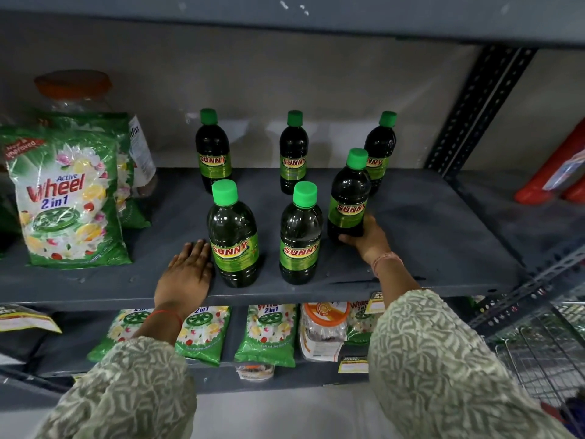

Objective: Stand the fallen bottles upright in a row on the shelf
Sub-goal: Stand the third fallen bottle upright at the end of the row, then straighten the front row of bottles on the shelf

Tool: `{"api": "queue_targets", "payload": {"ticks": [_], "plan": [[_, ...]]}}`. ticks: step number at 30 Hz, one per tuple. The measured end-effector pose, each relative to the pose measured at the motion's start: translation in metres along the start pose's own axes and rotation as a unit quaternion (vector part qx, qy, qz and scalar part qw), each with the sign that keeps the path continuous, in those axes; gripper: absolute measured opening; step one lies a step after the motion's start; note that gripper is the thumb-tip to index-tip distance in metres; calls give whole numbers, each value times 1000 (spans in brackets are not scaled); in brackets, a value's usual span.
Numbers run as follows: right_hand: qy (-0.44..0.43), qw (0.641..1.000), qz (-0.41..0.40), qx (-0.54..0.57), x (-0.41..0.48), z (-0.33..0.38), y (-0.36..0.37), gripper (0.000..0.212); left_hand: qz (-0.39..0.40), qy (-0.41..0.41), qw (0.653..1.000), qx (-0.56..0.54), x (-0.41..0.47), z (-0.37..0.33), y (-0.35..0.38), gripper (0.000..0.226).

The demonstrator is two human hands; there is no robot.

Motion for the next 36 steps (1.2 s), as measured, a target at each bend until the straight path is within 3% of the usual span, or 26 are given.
{"api": "queue_targets", "payload": {"ticks": [4,8,11,14,17,19,25,32,35,36], "plan": [[14,999,34,3,1,-2,0,81,3,1,1000,5,0,0,-1,50],[11,997,24,70,-5,-5,5,126,0,3,1000,1,-1,0,-1,50],[-3,996,-9,86,-9,-7,8,133,-3,4,1000,2,-1,0,-1,50],[-10,995,-43,87,-9,-7,11,121,-6,2,1000,9,0,0,-1,50],[-18,996,-78,34,-9,-5,13,87,-10,-3,1000,10,0,1,1,50],[-22,996,-89,7,-13,-3,13,77,-10,-3,1000,10,0,1,1,50],[-11,996,-83,10,-66,-4,9,64,-14,4,1000,-2,1,2,1,50],[-41,994,-92,-29,-108,-4,2,65,-14,6,1000,6,2,3,5,50],[-35,995,-89,-23,-108,-2,1,66,-31,-24,998,-49,-3,0,1,47],[-33,996,-85,-20,-109,-2,1,67,-73,-55,992,-91,-12,-2,-1,44]]}}
Point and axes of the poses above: each hand's wrist, its own x-axis towards the middle knuckle, its own y-axis out of the palm, z = x × y, the point moved 2 cm from there along x, towards the middle knuckle, and after that the axes turned 7 degrees about x, right-handed, at the moved point
